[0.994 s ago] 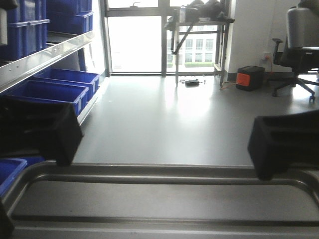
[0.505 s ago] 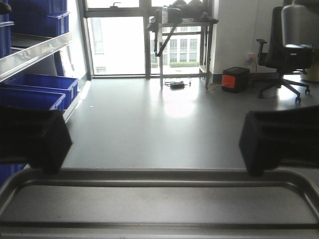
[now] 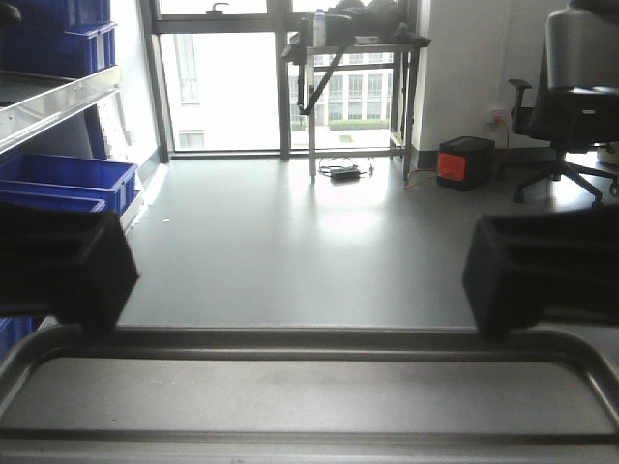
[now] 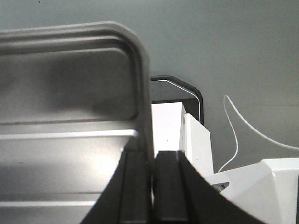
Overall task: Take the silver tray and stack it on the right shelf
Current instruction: 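Hold the tray in both grippers while the base turns and drives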
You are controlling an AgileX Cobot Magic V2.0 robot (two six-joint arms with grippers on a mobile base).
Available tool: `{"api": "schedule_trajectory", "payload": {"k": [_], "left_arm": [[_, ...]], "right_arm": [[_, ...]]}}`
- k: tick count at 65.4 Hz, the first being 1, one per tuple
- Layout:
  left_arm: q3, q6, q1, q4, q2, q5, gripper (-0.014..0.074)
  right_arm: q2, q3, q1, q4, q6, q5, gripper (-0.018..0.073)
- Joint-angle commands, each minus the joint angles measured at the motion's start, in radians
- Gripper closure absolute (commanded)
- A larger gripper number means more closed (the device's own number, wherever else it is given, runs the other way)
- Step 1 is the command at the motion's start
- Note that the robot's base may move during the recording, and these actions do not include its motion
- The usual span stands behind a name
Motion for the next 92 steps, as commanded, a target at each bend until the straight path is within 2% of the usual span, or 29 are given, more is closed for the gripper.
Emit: {"api": "schedule_trajectory", "payload": {"k": [1, 92], "left_arm": [[-0.012, 0.001, -0.003, 0.068, -0.023, 0.297, 0.0697], [-0.012, 0.001, -0.003, 0.070, -0.023, 0.297, 0.0697]], "right_arm": [[-0.021, -0.013, -0.007, -0.077, 0.003, 0.238, 0.0490], [-0.021, -0.015, -0.007, -0.077, 0.003, 0.238, 0.0490]]}}
